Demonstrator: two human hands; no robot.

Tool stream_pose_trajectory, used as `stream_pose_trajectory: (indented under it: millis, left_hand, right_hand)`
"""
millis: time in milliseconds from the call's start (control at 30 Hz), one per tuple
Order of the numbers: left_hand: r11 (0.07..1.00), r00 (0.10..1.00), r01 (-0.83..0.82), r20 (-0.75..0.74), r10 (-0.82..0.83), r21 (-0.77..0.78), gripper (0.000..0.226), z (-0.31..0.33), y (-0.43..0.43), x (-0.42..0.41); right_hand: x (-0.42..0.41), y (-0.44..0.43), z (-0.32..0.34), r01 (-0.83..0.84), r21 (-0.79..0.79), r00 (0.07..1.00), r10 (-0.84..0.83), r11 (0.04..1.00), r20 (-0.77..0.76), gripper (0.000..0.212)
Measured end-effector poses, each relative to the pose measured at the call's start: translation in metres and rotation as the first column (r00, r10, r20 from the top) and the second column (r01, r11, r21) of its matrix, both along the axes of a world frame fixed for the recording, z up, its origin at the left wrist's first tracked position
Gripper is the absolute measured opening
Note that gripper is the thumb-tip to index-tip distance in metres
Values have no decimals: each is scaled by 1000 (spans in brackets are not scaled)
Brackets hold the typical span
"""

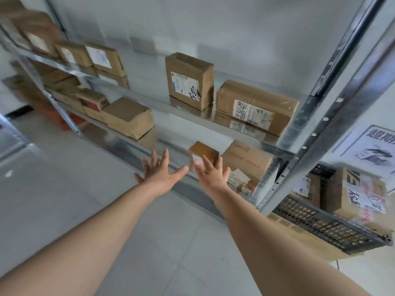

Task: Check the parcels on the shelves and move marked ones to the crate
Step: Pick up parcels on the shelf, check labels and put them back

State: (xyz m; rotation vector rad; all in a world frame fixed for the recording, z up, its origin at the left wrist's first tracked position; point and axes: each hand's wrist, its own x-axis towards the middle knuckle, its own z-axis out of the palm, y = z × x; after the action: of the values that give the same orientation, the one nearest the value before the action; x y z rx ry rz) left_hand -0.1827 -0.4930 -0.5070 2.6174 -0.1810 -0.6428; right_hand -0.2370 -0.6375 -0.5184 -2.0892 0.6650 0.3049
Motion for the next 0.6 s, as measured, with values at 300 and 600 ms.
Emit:
stream_pose_trajectory:
  millis: [300,600]
  left_hand:
    - [991,993,-113,-30,115,67,108,-12,107,88]
    - [992,1000,-20,-2,21,122,112,-5,222,227]
  right_hand:
    - [102,86,-16,-99,-105,992,91,989,-84,69]
    - [242,211,-6,-64,-113,992,52,992,-112,63]
